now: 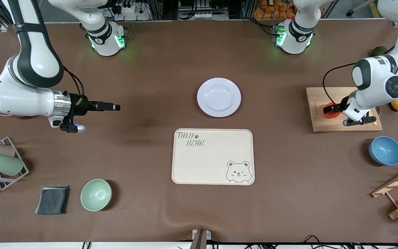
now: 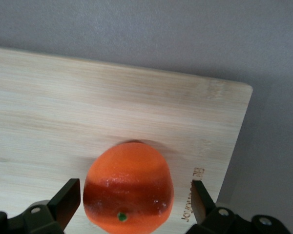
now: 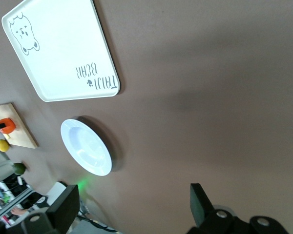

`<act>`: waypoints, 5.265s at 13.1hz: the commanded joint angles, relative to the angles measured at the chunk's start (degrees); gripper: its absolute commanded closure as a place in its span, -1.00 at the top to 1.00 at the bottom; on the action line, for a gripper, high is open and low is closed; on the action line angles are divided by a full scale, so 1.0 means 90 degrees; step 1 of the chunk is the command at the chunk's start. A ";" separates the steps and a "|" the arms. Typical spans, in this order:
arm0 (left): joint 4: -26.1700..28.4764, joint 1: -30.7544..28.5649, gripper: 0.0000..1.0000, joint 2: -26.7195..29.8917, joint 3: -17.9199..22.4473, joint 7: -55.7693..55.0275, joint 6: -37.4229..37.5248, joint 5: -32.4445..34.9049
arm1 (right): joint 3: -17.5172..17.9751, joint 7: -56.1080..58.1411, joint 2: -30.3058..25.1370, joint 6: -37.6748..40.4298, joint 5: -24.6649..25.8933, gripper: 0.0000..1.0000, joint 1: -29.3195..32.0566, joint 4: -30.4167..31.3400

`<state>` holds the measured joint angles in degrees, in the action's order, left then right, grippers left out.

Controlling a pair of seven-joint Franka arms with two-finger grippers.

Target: Place orange and plate with both arms

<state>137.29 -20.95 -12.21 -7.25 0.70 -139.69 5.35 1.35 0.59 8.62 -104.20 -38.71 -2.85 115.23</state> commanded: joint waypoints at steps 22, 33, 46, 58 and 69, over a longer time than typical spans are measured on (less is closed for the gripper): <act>-0.1621 0.0869 -1.00 -0.0117 -0.4507 -0.6040 0.1566 -0.0096 | 0.0007 0.4138 0.1052 -0.1312 -0.4883 1.00 -0.1275 0.1669; -0.2402 0.2826 -1.00 -0.2675 -0.4312 -1.0193 0.0736 0.2167 | 0.0007 0.4680 0.1601 -0.1918 -0.6265 1.00 -0.2242 0.1680; -0.2647 0.2378 1.00 -0.1654 -0.4272 -1.0273 0.0901 0.2219 | 0.0007 0.5254 0.1806 -0.2269 -0.7444 0.65 -0.3179 0.1670; -0.4891 0.0533 1.00 -0.0977 -0.4253 -0.6732 0.2765 0.2228 | 0.0007 0.6038 0.2128 -0.2934 -0.8725 0.37 -0.4184 0.1650; -0.6475 -0.0269 1.00 -0.0821 -0.4292 -0.4670 0.4398 0.1273 | 0.0007 0.6565 0.2421 -0.3031 -0.9634 -0.16 -0.4683 0.1514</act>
<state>80.49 -21.02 -20.39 -45.39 -45.65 -101.61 20.31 1.76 58.02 29.01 -131.05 -123.04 -43.68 130.11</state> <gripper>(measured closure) 0.000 0.515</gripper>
